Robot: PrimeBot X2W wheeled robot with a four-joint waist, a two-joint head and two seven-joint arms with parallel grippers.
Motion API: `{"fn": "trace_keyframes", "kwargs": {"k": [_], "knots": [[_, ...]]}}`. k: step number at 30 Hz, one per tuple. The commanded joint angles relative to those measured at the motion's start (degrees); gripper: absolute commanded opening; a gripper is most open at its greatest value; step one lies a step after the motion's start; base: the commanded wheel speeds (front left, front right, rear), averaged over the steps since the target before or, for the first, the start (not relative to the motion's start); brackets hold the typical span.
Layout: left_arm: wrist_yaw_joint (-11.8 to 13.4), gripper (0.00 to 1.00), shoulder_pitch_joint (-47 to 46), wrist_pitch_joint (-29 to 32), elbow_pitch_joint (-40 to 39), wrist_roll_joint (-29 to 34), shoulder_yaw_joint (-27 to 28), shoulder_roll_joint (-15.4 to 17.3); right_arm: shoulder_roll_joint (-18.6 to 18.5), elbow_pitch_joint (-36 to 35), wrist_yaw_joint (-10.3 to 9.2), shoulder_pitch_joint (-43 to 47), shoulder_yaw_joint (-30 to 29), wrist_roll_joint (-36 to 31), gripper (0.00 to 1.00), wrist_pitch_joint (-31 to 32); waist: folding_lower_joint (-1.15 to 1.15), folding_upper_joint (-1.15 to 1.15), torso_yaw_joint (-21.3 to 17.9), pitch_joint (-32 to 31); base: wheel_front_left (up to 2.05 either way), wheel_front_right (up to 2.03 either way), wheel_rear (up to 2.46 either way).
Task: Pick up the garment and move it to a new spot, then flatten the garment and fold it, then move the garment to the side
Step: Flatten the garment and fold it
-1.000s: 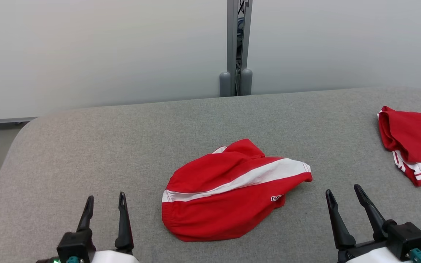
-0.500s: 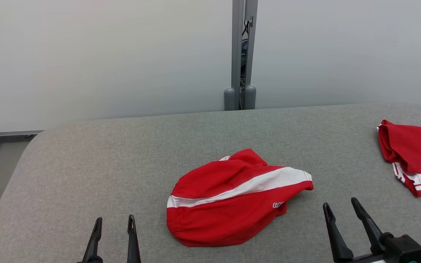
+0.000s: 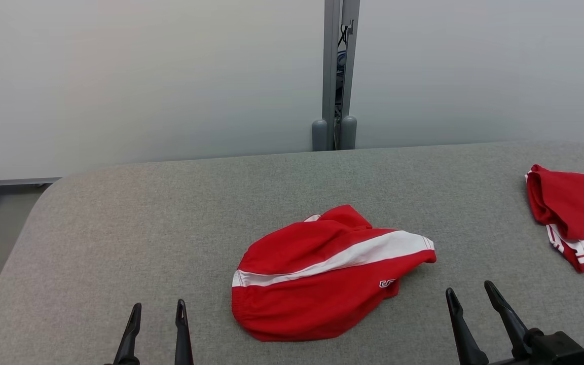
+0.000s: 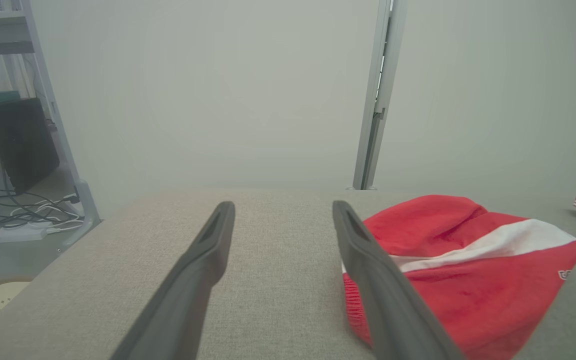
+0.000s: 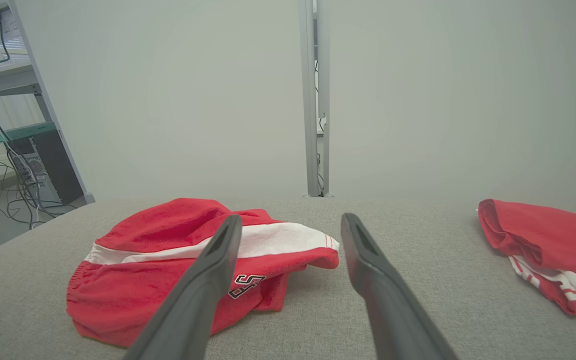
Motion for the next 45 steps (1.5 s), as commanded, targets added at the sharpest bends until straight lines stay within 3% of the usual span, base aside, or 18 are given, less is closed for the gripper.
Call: {"fn": "trace_keyframes", "kwargs": {"k": [1, 9, 18, 23, 40, 45], "knots": [[-0.6, 1.0, -0.4, -0.2, 0.2, 0.6, 0.6, 0.1, -0.1, 0.1, -0.02, -0.2, 0.0, 0.2, 1.0, 0.0, 0.0, 0.0, -0.2, 0.1, 0.0, 0.0, 0.0], [-2.9, 1.0, -0.9, -0.3, 2.4, -0.2, 1.6, -0.3, -0.1, 0.0, -0.02, -0.5, 0.1, 0.6, 1.0, 0.0, 0.0, 0.0, -0.5, 0.6, 0.0, 0.0, 0.0], [-12.5, 1.0, -7.2, 0.0, 13.1, -10.8, -2.0, -0.3, -0.1, 0.0, -0.02, -1.8, 0.6, -0.1, 1.0, 0.0, 0.0, 0.0, -1.0, 2.8, 0.0, 0.0, 0.0], [-15.7, 1.0, -14.1, 4.3, 20.0, -14.6, -4.2, -0.3, -0.4, 0.2, -0.02, -3.3, 1.1, -0.5, 1.0, 0.0, 0.0, 0.0, -1.2, 4.4, 0.0, 0.0, 0.0], [-18.0, 1.0, -29.1, 21.1, 31.0, -16.9, -7.3, 1.3, -1.7, 0.5, -0.02, -5.9, 2.5, -0.1, 1.0, 0.0, 0.0, 0.0, -2.7, 8.0, 0.0, 0.0, 0.0], [-17.1, 1.0, -31.5, 23.3, 32.6, -17.1, -7.4, 1.5, -2.1, 0.5, -0.02, -6.7, 2.9, -0.1, 1.0, 0.0, 0.0, 0.0, -3.3, 9.2, 0.0, 0.0, 0.0]]}}
